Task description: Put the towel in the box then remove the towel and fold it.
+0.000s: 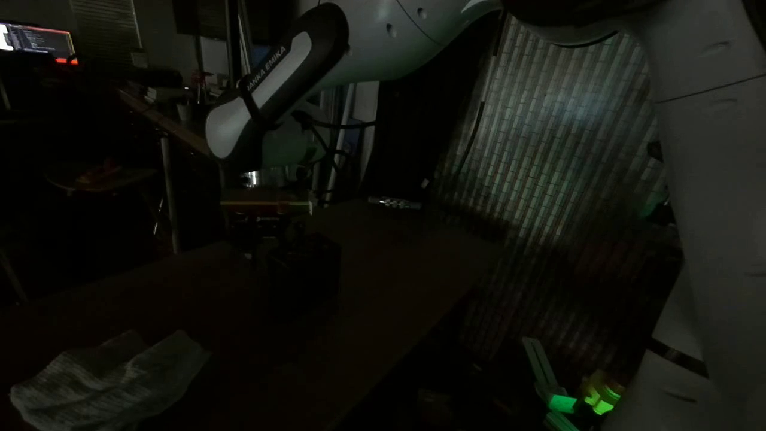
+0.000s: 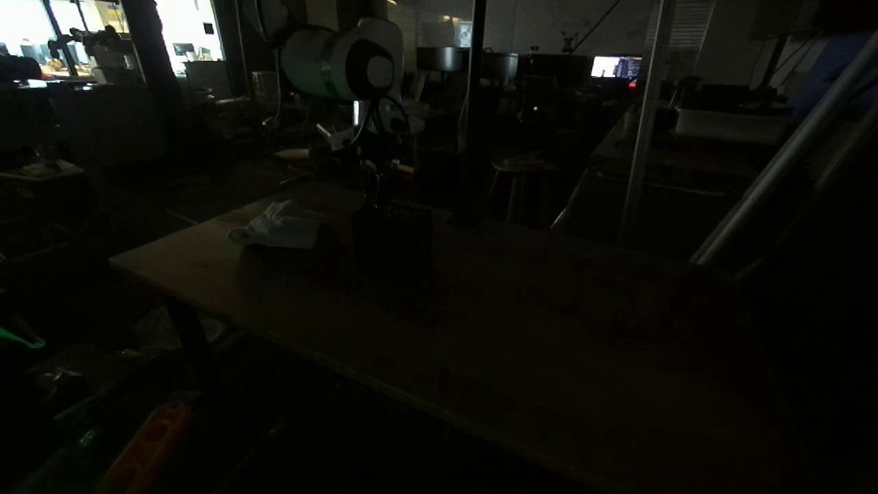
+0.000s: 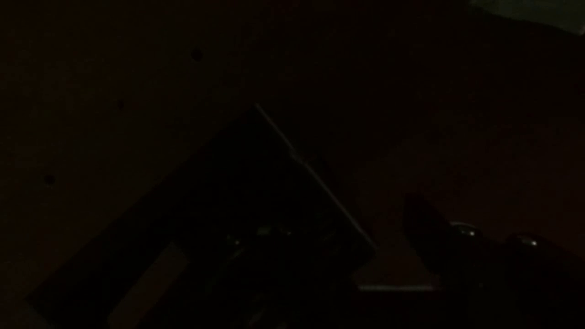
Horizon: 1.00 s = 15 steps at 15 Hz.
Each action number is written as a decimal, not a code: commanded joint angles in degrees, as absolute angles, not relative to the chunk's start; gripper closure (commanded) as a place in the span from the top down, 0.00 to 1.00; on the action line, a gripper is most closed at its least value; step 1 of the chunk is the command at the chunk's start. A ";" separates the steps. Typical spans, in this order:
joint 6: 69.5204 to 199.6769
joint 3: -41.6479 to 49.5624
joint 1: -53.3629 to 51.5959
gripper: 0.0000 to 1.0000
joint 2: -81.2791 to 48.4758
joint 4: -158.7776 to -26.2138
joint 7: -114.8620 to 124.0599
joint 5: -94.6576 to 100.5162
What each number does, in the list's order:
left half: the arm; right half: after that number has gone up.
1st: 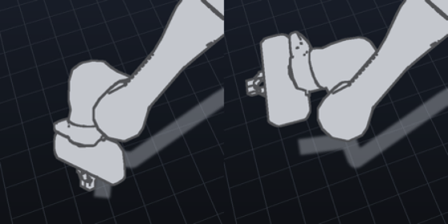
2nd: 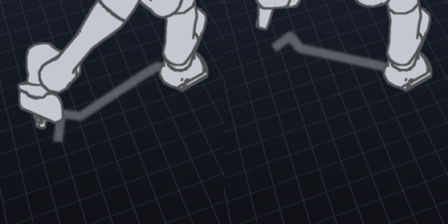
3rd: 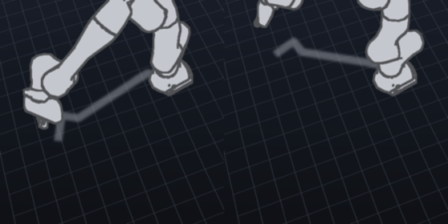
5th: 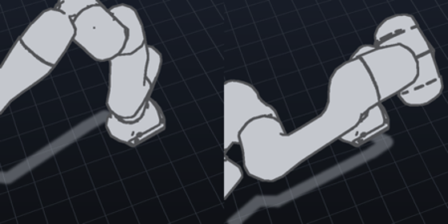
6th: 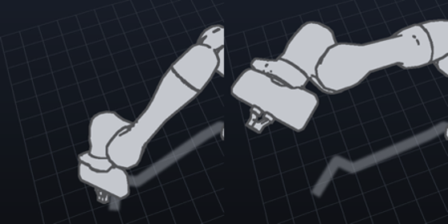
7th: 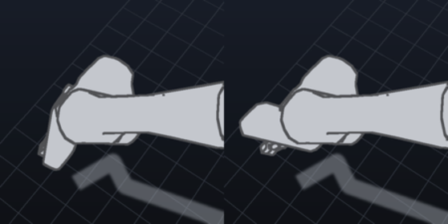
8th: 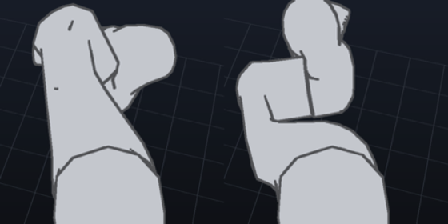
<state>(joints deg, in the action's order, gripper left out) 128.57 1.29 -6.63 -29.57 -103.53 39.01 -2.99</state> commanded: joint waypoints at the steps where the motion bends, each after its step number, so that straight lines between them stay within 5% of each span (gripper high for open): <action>1: 127.75 1.66 -7.36 0.91 -28.36 -102.91 37.76 -2.73; 3: 126.84 1.80 -7.77 1.00 -27.54 -102.93 37.52 -1.97; 15: 112.50 -2.57 -15.86 1.00 -23.07 -93.35 33.81 11.46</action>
<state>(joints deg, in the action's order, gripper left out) 114.76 -0.94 -14.55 -22.95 -95.98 36.28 10.46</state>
